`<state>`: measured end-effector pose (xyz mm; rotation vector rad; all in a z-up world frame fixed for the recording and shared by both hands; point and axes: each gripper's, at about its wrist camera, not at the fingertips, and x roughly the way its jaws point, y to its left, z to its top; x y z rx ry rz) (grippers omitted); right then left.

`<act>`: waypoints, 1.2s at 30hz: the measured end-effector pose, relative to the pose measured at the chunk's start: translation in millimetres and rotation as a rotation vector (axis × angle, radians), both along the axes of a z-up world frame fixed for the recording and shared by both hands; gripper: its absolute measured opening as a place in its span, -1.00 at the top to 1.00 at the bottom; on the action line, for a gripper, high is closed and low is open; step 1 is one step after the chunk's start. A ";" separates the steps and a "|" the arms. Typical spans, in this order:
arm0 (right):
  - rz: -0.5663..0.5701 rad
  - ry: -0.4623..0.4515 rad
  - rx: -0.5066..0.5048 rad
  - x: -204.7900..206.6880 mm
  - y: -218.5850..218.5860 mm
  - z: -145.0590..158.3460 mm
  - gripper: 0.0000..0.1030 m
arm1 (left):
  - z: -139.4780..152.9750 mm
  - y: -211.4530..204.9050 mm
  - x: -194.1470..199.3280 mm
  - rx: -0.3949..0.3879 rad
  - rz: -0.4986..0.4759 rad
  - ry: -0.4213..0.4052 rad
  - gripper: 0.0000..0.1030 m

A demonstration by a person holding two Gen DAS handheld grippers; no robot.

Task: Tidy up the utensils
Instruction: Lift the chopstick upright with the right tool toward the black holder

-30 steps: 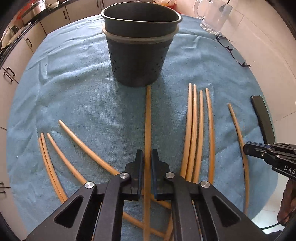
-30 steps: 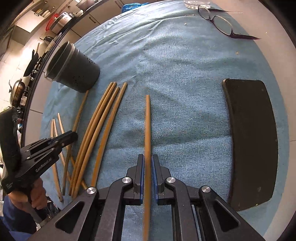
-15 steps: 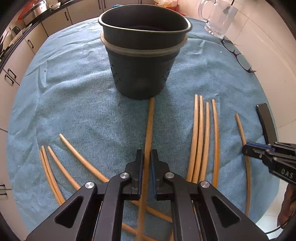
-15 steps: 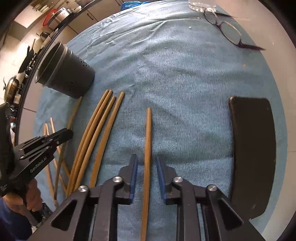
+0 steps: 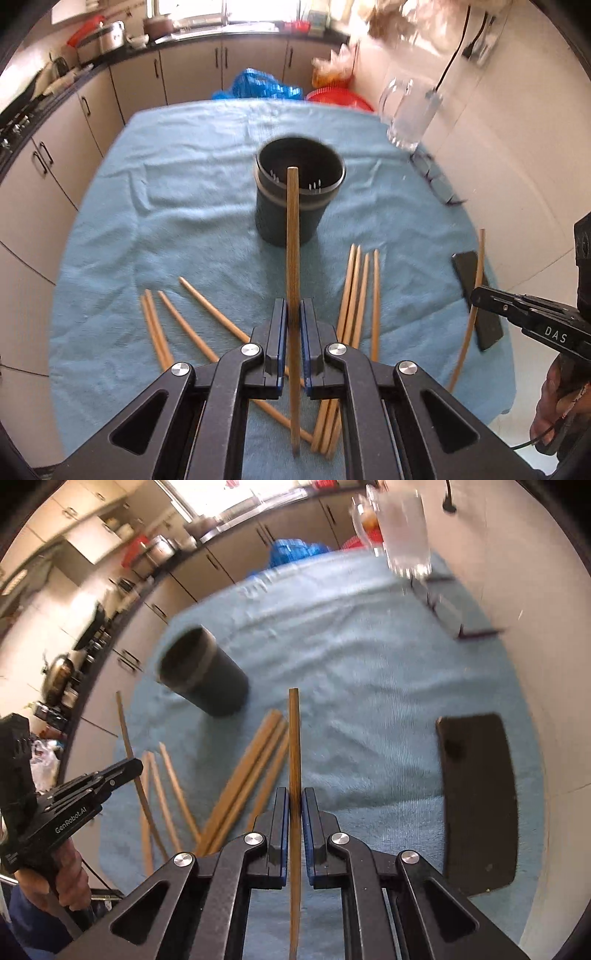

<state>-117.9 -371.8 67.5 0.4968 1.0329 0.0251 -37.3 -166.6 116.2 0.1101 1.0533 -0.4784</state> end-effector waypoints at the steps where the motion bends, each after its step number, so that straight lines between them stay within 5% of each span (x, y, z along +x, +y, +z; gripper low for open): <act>1: -0.001 -0.022 -0.010 -4.3 0.0 7.3 0.85 | 6.5 2.6 -4.0 -0.007 0.006 -0.014 0.87; 11: 0.014 -0.194 -0.089 -39.8 18.2 52.8 0.85 | 40.4 27.6 -26.5 -0.052 0.049 -0.067 0.87; 36: -0.045 -0.290 -0.039 -62.4 1.2 86.8 0.85 | 77.8 43.4 -35.6 -0.078 0.076 -0.130 0.87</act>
